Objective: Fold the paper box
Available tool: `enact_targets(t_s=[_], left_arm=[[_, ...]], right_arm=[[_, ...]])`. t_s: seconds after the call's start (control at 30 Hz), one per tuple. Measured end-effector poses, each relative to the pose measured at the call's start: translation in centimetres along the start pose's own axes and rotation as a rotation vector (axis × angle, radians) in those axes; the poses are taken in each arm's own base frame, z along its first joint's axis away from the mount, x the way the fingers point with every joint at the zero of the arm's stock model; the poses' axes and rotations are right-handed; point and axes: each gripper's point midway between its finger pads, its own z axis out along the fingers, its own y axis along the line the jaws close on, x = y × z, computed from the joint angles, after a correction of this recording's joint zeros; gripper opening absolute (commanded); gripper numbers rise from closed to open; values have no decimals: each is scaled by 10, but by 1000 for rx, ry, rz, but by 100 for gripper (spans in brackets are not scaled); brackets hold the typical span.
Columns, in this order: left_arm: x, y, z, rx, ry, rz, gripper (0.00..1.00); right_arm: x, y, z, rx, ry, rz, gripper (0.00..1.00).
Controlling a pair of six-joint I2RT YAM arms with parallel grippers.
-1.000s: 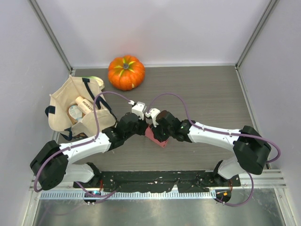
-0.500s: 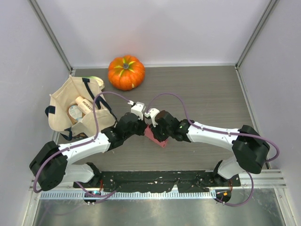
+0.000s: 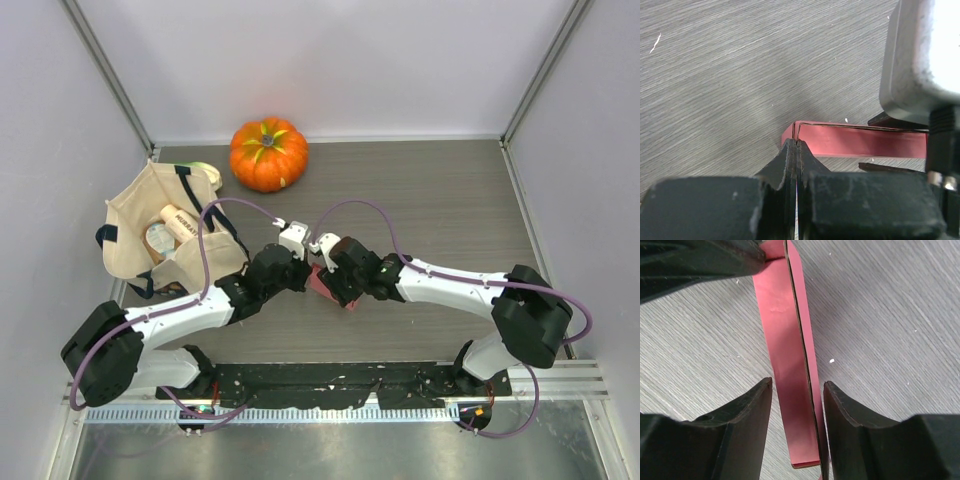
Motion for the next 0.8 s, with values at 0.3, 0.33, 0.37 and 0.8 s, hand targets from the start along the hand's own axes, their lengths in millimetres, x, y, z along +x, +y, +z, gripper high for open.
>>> enact_targets(t_s=[0.3, 0.33, 0.37, 0.8], left_arm=[[1, 2, -3, -27, 26, -32, 37], [0, 3, -3, -36, 30, -36, 39], [-2, 5, -4, -50, 34, -42, 40], [-32, 4, -8, -75, -10, -72, 34]], right_arm=[[5, -1, 0, 11, 12, -10, 51], [5, -1, 0, 12, 13, -12, 50], [6, -1, 0, 14, 16, -14, 50], [9, -2, 3, 15, 30, -22, 37]])
